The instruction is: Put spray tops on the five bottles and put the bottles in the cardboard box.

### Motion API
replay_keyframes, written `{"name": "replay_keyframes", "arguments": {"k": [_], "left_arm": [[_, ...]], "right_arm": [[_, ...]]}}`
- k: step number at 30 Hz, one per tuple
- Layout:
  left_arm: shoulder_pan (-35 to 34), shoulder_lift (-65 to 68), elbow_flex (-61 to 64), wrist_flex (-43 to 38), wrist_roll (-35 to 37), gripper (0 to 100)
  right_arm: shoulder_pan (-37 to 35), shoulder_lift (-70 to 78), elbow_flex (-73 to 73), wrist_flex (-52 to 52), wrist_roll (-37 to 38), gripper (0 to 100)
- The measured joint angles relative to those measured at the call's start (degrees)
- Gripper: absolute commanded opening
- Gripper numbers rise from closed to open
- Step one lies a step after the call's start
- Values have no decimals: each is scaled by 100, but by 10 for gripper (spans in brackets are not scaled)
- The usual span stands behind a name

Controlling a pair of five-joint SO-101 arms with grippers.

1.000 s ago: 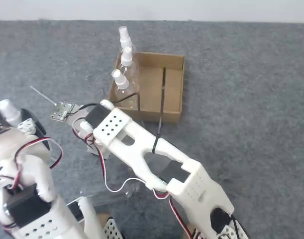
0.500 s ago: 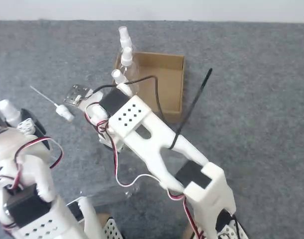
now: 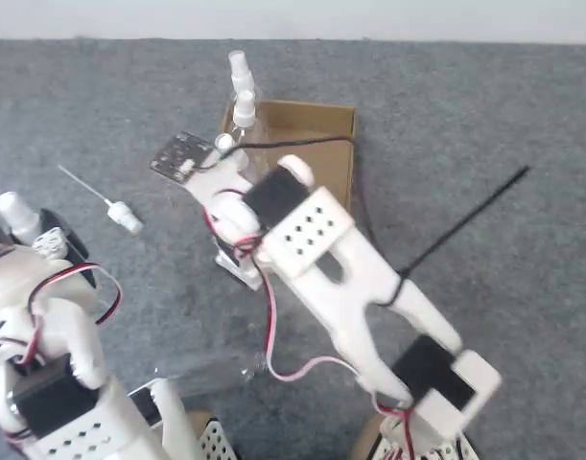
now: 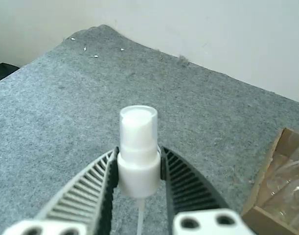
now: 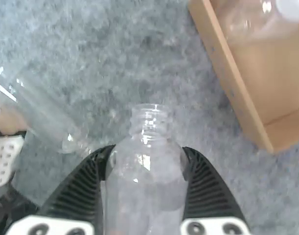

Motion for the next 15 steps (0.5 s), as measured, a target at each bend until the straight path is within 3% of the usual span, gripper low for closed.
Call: {"name": "replay_keyframes", "arguments": {"k": [15], "left_arm": [[0,0,0,0,0,11]], "right_arm": [[176,-3226,3543,-2066,-9,34]]}}
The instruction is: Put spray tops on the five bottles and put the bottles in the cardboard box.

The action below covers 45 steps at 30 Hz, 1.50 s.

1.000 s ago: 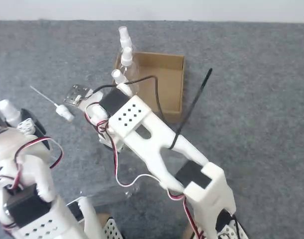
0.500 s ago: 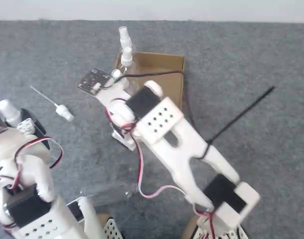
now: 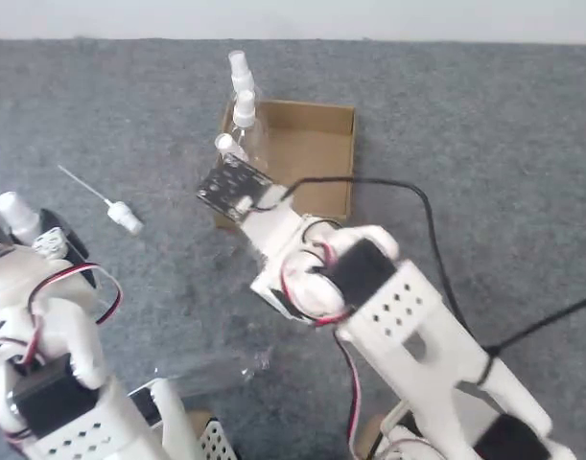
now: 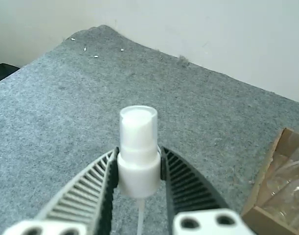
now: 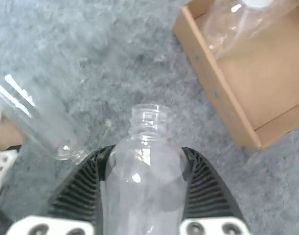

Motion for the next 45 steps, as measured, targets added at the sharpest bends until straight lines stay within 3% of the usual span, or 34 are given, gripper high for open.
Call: {"name": "replay_keyframes", "arguments": {"k": [7,22,31,45], "left_arm": [[97,0,-62,0,0,11],[2004,-18,-633,0,-62,11],[2699,-88,-1336,0,-62,11],[2848,-97,-1873,-422,642,11]], "right_arm": [[246,-738,1125,-1178,0,34],[264,-2040,2848,-3200,0,33],[264,-2936,4202,-4677,0,33],[202,-3015,4536,-5266,0,33]]}}
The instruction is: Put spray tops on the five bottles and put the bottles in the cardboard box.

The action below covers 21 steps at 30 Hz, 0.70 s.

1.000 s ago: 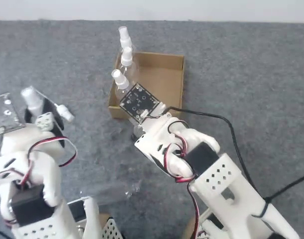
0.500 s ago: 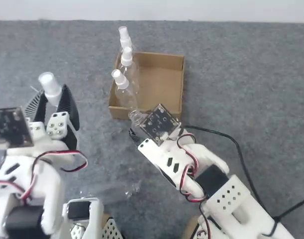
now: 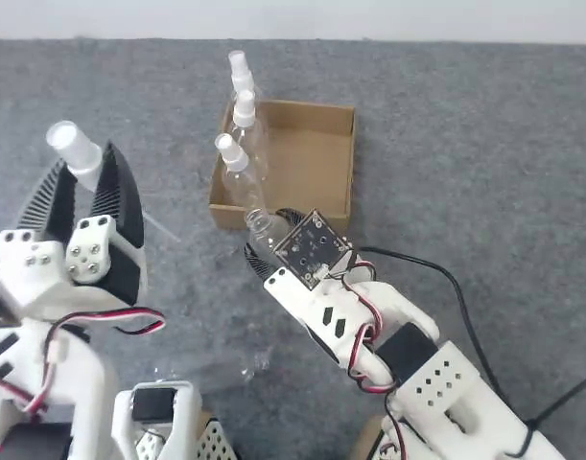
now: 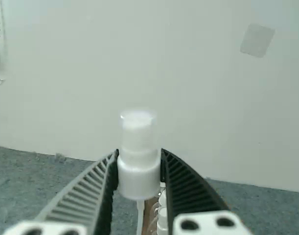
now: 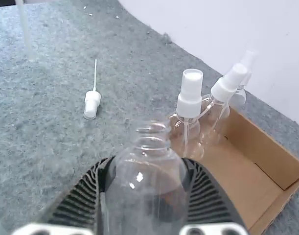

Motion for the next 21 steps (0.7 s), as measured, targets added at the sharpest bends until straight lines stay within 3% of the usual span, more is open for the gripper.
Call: {"name": "replay_keyframes", "arguments": {"k": [8,21], "left_arm": [[589,0,0,-220,316,11],[949,0,484,-607,457,11]], "right_arm": [[-237,-26,123,-70,0,33],[-730,-44,316,-167,211,33]]}}
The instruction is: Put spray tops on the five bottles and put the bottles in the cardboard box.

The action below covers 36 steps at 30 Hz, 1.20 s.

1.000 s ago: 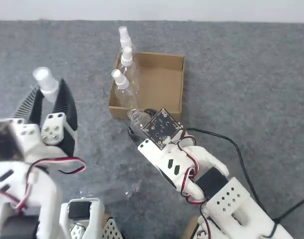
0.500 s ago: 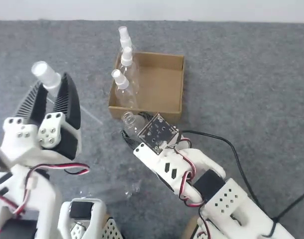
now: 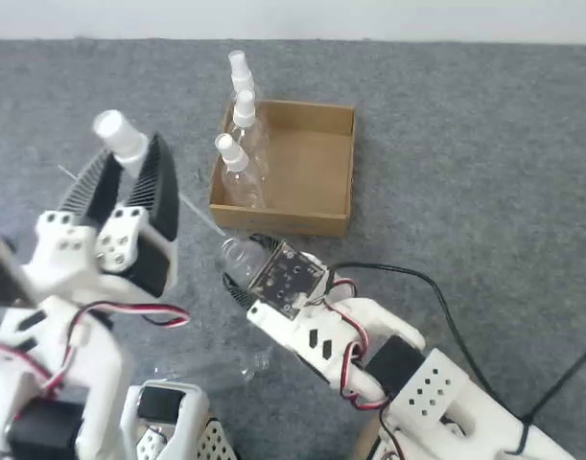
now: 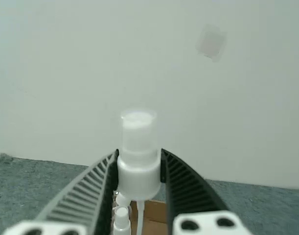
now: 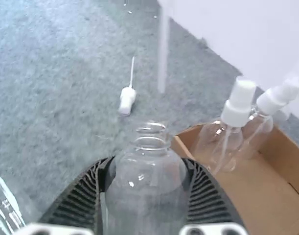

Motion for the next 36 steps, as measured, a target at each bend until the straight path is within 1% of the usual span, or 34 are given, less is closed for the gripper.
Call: {"name": "replay_keyframes", "arguments": {"k": [3,9,14,18,32,36], "left_arm": [[105,0,149,-26,0,11],[79,-141,334,-26,0,11],[79,-1046,985,-26,-44,11],[114,-1600,1451,-246,-176,11],[158,-1644,1864,-334,-176,11],[563,-1644,2057,-334,-176,11]], "right_arm": [[26,0,0,0,9,33],[9,0,0,0,9,33],[9,0,0,0,9,33],[9,0,0,0,9,33],[9,0,0,0,9,33],[9,0,0,-70,9,33]]}}
